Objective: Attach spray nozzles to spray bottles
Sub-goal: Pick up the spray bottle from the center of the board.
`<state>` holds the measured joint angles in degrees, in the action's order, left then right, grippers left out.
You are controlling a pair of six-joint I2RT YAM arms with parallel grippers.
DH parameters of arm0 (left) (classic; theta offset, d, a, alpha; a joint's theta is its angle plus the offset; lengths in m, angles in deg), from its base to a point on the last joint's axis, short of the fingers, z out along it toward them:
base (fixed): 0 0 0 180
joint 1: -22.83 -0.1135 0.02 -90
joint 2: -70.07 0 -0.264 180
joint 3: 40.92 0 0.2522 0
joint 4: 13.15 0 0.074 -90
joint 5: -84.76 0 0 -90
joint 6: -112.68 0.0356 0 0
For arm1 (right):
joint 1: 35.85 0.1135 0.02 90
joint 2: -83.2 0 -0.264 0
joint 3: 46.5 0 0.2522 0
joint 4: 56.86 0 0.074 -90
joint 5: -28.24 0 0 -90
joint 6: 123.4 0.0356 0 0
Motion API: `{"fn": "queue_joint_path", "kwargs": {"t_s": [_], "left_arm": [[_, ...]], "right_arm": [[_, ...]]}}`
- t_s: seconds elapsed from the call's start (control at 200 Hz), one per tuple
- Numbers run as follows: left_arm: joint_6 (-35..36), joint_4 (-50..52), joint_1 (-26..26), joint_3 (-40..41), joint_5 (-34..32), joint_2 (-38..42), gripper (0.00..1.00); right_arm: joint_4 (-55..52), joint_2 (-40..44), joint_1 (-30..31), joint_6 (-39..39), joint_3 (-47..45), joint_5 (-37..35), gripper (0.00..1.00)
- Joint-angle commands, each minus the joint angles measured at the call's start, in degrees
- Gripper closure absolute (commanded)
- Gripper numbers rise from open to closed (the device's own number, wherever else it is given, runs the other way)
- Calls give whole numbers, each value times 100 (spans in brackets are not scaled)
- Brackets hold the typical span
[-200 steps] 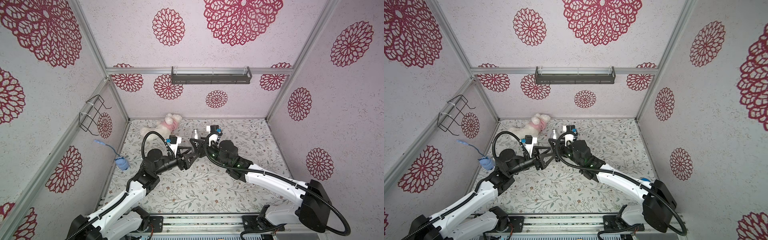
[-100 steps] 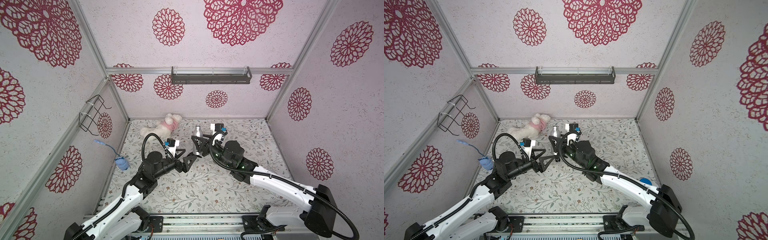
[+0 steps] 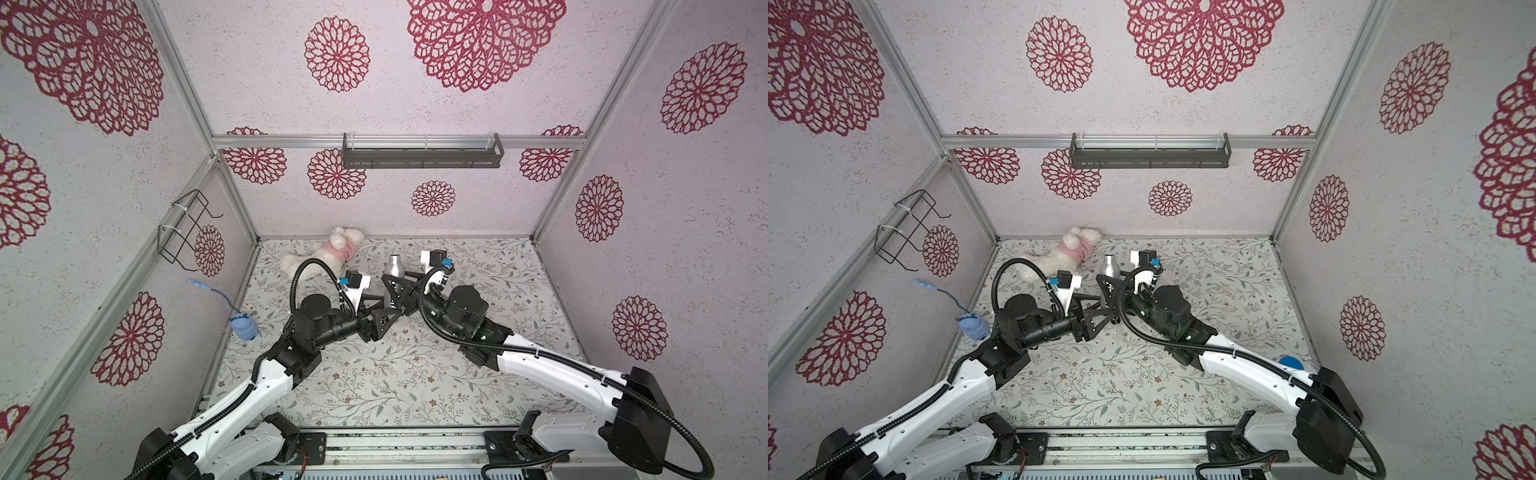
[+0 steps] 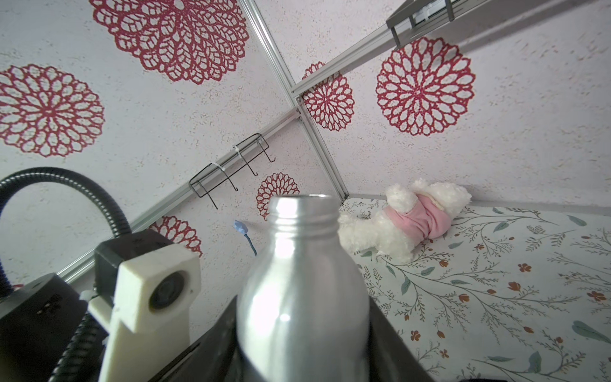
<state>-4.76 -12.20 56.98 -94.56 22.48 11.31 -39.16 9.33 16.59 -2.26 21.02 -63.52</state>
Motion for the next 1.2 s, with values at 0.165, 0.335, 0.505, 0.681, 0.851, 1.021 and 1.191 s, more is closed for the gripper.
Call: {"fn": "queue_joint_path", "kwargs": {"t_s": [0.165,0.335,0.505,0.681,0.851,1.021,1.191], "left_arm": [[124,-223,70,-234,-176,-445,37],[182,-411,92,-133,-636,-260,37],[238,-481,99,-66,-769,-90,47],[216,-621,92,54,-863,-20,51],[303,-650,92,81,-874,40,64],[553,-467,109,51,-956,90,70],[997,-156,195,41,-1176,42,69]], "right_arm": [[554,-4,84,261,16,261,58],[554,-42,135,323,-37,325,58],[535,-24,194,306,-153,334,58],[502,-78,220,297,-125,406,59],[445,-177,240,265,-74,492,59],[121,-100,250,74,46,521,53],[-397,153,240,-272,244,287,40]]}}
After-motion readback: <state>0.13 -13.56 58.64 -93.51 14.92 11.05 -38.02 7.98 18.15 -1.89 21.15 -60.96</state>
